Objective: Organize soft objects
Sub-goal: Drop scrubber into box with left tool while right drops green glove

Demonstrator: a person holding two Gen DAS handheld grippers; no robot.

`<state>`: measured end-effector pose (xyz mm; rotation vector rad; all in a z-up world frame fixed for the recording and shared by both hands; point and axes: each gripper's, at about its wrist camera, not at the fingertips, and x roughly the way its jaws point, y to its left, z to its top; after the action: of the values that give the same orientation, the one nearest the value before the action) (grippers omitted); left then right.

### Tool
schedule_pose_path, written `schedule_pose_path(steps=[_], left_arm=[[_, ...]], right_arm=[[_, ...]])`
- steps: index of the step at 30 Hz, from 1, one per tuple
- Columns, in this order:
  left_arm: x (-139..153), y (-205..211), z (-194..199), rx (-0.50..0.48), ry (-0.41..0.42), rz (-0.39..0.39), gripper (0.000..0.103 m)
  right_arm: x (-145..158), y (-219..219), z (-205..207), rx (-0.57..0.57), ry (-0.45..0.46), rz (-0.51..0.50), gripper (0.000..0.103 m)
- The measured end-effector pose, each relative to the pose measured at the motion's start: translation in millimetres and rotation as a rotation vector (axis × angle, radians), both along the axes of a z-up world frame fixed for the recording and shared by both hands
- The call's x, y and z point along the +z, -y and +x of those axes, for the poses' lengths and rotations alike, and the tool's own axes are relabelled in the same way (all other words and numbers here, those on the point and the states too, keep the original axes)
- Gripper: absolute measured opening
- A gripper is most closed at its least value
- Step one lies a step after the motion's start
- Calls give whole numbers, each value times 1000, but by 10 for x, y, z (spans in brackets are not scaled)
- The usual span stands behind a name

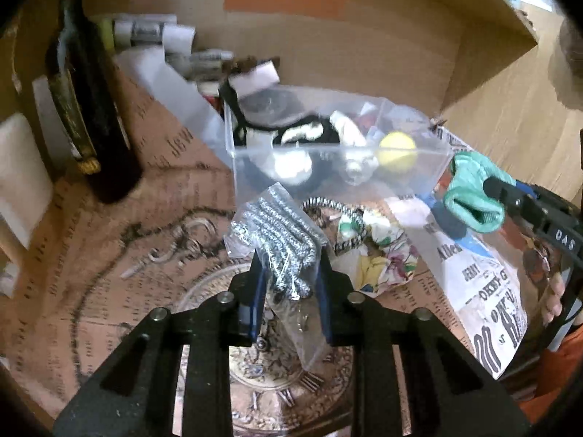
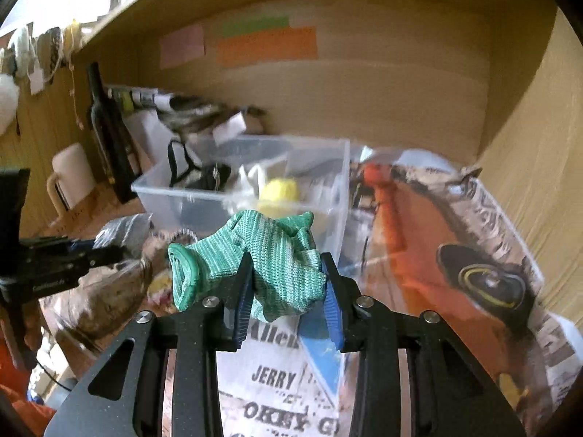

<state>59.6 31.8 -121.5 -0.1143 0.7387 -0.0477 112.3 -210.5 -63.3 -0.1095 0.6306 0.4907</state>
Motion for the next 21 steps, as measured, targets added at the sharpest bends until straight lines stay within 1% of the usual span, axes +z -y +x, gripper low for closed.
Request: schedule_pose_path(steps=[4, 9, 14, 18, 21], left_arm=[[225, -27, -116, 8, 65, 0, 25], [500, -95, -81, 14, 146, 0, 25], [722, -130, 65, 23, 214, 6, 25], [852, -183, 244, 16, 236, -1, 25], [896, -215, 370, 18, 246, 1, 25]], right_arm=[[144, 17, 3, -14, 49, 33, 31], [316, 14, 29, -12, 105, 66, 31], [502, -34, 105, -4, 166, 90, 31], [602, -92, 209, 3, 198, 94, 31], [636, -165, 330, 3, 209, 85, 31]])
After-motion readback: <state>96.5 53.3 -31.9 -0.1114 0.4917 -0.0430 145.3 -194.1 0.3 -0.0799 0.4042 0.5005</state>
